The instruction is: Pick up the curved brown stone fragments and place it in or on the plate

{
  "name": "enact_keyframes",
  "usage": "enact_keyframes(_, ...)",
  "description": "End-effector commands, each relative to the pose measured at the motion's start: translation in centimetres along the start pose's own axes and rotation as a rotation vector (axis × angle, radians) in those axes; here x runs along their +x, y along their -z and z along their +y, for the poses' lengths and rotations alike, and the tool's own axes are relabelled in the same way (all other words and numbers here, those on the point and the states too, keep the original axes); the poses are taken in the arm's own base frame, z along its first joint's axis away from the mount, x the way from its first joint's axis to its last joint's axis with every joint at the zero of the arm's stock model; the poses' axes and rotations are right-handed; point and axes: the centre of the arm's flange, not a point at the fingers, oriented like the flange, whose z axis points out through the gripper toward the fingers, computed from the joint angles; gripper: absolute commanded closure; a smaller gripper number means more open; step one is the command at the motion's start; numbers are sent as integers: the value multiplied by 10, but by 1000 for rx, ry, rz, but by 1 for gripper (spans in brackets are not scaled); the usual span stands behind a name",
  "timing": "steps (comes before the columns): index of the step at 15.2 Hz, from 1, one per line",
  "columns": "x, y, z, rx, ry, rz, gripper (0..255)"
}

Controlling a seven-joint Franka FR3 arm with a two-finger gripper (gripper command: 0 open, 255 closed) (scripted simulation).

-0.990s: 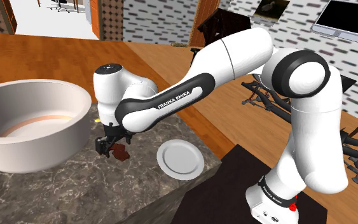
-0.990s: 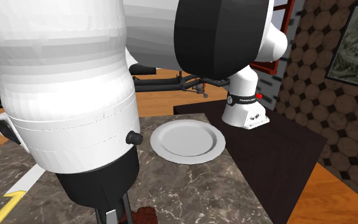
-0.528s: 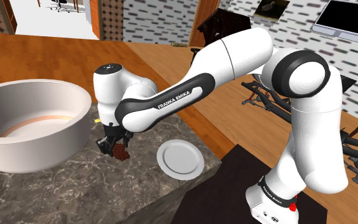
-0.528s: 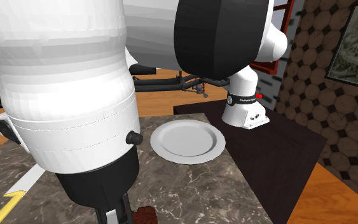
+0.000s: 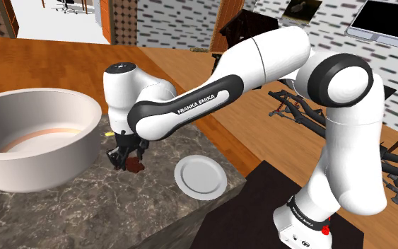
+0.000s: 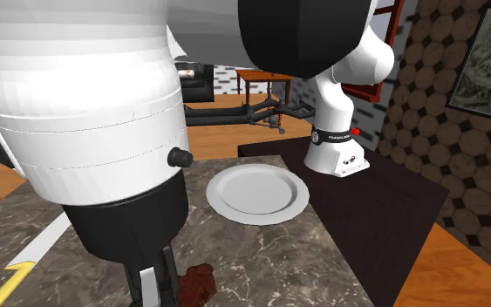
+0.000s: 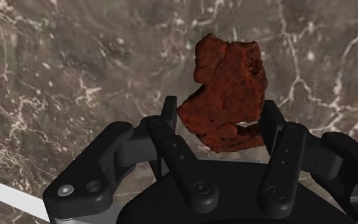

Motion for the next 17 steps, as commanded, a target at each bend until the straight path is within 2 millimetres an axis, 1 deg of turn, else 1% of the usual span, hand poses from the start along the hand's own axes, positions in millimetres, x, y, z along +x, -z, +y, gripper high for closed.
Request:
enact_keyframes(1, 0, 10, 0, 0, 0, 0, 255)
enact_keyframes(11, -1, 63, 4, 0, 0, 0, 255)
enact_keyframes(12, -1, 65, 4, 0, 0, 0, 255)
enact_keyframes(17, -50, 64, 48, 0, 0, 0, 255)
